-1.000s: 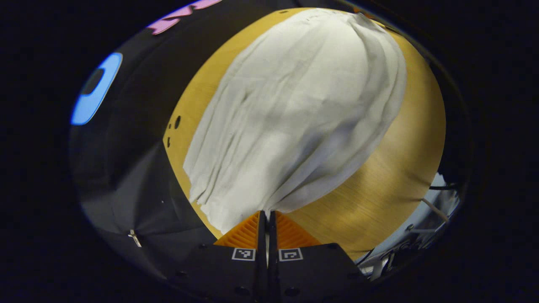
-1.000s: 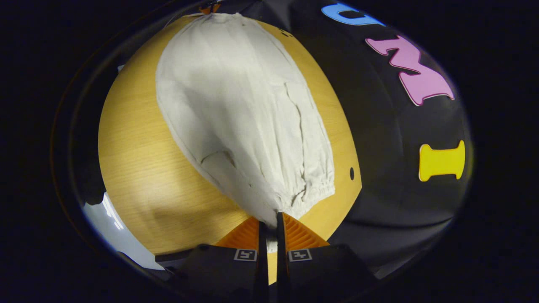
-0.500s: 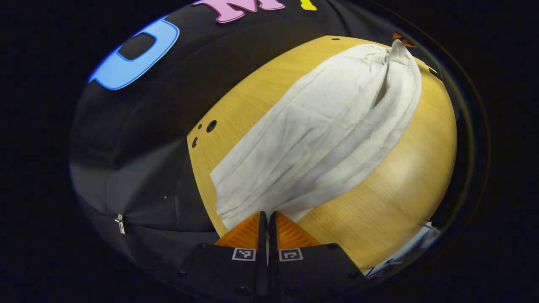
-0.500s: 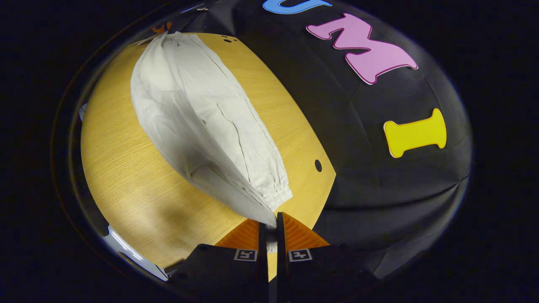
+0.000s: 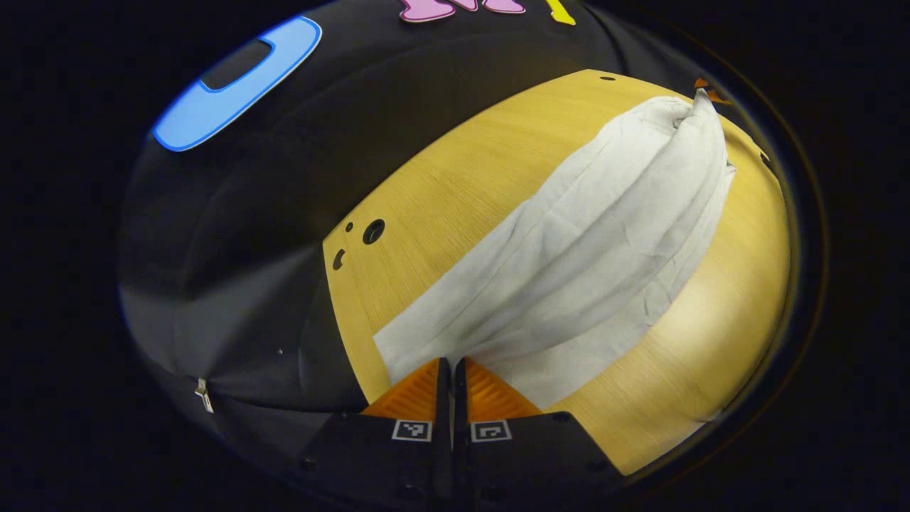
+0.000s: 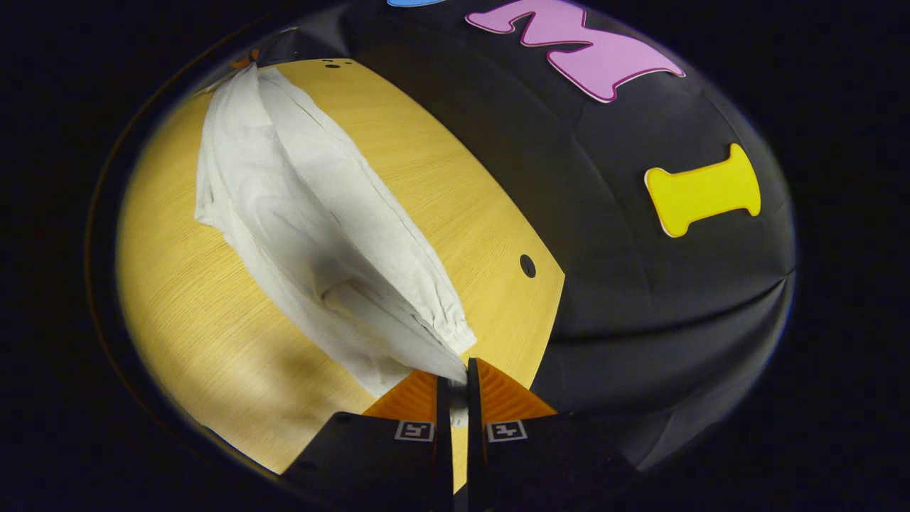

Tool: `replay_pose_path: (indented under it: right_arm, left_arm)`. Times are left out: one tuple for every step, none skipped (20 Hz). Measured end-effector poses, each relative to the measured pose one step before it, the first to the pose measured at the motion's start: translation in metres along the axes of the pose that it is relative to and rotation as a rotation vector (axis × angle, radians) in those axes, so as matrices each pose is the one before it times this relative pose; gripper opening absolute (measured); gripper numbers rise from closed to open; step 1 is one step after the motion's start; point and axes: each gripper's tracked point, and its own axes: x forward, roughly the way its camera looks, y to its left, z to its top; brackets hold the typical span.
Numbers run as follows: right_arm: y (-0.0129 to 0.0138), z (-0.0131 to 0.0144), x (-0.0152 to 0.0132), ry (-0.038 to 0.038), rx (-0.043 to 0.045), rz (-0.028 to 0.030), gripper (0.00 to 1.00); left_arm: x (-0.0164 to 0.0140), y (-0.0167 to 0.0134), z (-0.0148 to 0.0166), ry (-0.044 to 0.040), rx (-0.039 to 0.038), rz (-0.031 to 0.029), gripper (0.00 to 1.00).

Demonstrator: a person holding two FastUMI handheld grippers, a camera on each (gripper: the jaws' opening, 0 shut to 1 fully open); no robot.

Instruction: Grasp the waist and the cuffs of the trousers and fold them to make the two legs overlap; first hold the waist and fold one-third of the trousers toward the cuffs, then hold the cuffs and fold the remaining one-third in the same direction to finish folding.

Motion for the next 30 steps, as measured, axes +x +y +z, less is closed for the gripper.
replay_pose_path:
  right_arm:
    - [0.00144,-0.00236,0.00876,0.01790,0.01296,0.01452,0.12]
    - [0.00160,-0.00191,0.01051,0.01711,0.01770,0.01830,0.12]
    - [0.00260,-0.00080,0.00960,0.01560,0.01737,0.02088,0.12]
    - [0.00264,0.00045,0.01061,0.01017,0.02284,0.03131,0.12]
    - [0.00795,-0.00216,0.01044,0.03101,0.03588,0.05565,0.12]
    - [0.00582,-0.00502,0.00995,0.04591,0.03390,0.06053,0.12]
    - [-0.00100,0.00018,0.00943,0.02938,0.02154,0.04538,0.12]
    - [-0.00554,0.00205,0.00912,0.01830,0.02022,0.02963,0.12]
    - [-0.00175,0.00398,0.00846,0.02191,0.03754,0.03759,0.12]
    - [-0.00188,0.00186,0.00239,0.01906,0.04001,0.02553,0.12]
    - [-0.00193,0.00290,0.00052,0.00211,0.03991,0.01348,0.12]
    - [0.00044,0.00189,-0.00458,-0.00444,0.03418,0.00263,0.12]
    - [-0.00013,0.00144,-0.00092,-0.00419,0.03299,-0.00717,0.13]
    - [0.00231,-0.00134,-0.00089,0.00423,0.02764,0.00494,0.20]
    - [-0.00236,-0.00094,0.00149,0.00473,0.00966,-0.00193,0.24]
    - [-0.00290,-0.00100,0.00011,0.01045,-0.00420,-0.01811,0.26]
    - [-0.00458,0.00092,-0.00053,-0.00145,-0.00296,-0.01432,0.31]
    - [-0.00462,-0.00026,0.00065,-0.00662,0.01411,-0.00544,0.53]
    - [-0.00073,-0.00031,-0.00124,-0.00613,0.03002,0.00676,0.60]
    - [-0.00287,0.00066,-0.00312,-0.00984,0.03861,0.00528,0.64]
    - [-0.00307,0.00211,-0.00477,-0.01935,0.05284,0.00847,0.67]
    - [-0.00128,0.00349,-0.00645,-0.02515,0.06959,0.01062,0.72]
    - [-0.00082,0.00376,-0.00627,-0.03483,0.08241,0.00986,0.72]
    - [-0.00362,0.00396,-0.00657,-0.03252,0.05641,-0.00584,0.78]
    - [-0.00328,0.00405,-0.00705,-0.03414,0.05797,-0.00730,0.84]
    - [-0.00455,-0.00031,-0.00840,-0.02848,0.05907,-0.01111,0.96]
    - [-0.00389,-0.00041,-0.00708,-0.02139,0.06251,-0.00921,0.97]
    - [-0.00435,-0.00219,-0.00879,-0.02078,0.05843,-0.01318,0.97]
    - [-0.00333,-0.00433,-0.00850,-0.01271,0.03985,-0.01107,0.97]
    - [-0.00460,-0.00408,-0.00834,-0.02269,0.02103,-0.01327,0.97]
  left_arm:
    - [0.00839,-0.00015,0.00175,0.01367,-0.00261,-0.00764,0.06]
    - [0.01000,-0.00062,-0.00068,0.01980,-0.00798,-0.00903,0.06]
    - [0.00960,-0.00029,-0.00325,0.02560,-0.01154,-0.00989,0.06]
    - [0.00850,-0.00122,-0.00393,0.03156,-0.01976,-0.01220,0.06]
    - [0.00788,-0.00085,-0.00485,0.03707,-0.02716,-0.01807,0.06]
    - [0.00709,-0.00194,-0.00337,0.04082,-0.03324,-0.02460,0.05]
    - [0.00520,-0.00122,-0.00154,0.03041,-0.02597,-0.02613,0.05]
    - [0.00275,-0.00039,0.00155,0.01863,-0.01362,-0.02912,0.06]
    - [0.00167,0.00030,0.00195,0.01953,0.00130,-0.02014,0.06]
    - [-0.00009,0.00101,-0.00127,0.03721,0.00261,-0.02681,0.06]
    - [0.00146,0.00009,0.00101,0.02268,0.00064,-0.02136,0.06]
    - [0.00231,0.00103,0.00133,0.02307,-0.00316,-0.00980,0.06]
    - [0.00182,0.00087,0.00173,0.01303,-0.00602,-0.00023,0.06]
    - [0.00173,0.00106,-0.00028,0.01663,-0.00636,0.00924,0.06]
    - [-0.00055,0.00190,-0.00097,0.01026,-0.00199,0.01892,0.06]
    - [0.00093,0.00645,0.00142,-0.00460,0.00250,0.02134,0.10]
    - [-0.00051,0.00773,0.00195,-0.00637,0.00368,0.03521,0.22]
    - [0.00041,0.00533,-0.00135,0.00118,-0.00564,0.01611,0.39]
    - [-0.00245,0.00213,-0.00434,0.00151,-0.00913,0.01031,0.55]
    - [0.00002,0.00230,-0.00096,-0.00917,-0.01217,-0.00168,0.72]
    - [0.00020,-0.00147,-0.00192,-0.00728,-0.01480,-0.00992,0.81]
    - [-0.00094,-0.00059,-0.00312,-0.00125,-0.01386,0.00399,0.85]
    - [-0.00555,0.00392,-0.00431,-0.00437,-0.01626,0.01810,0.88]
    - [0.00171,-0.00100,-0.00183,-0.00486,-0.01746,-0.00211,1.00]
    - [-0.00757,-0.00548,-0.00329,-0.00201,-0.02763,-0.01184,1.00]
    - [-0.00492,-0.00465,-0.00393,-0.00179,-0.02345,-0.01315,0.98]
    - [-0.00369,-0.00228,-0.00497,-0.00480,-0.02346,-0.00601,0.99]
    - [-0.00434,-0.00032,-0.00203,-0.01169,-0.02401,0.00720,0.98]
    - [-0.00554,0.00283,-0.00245,-0.01942,-0.02859,0.01420,0.97]
    - [-0.00591,-0.00018,0.00063,-0.02332,-0.03130,0.00620,0.96]
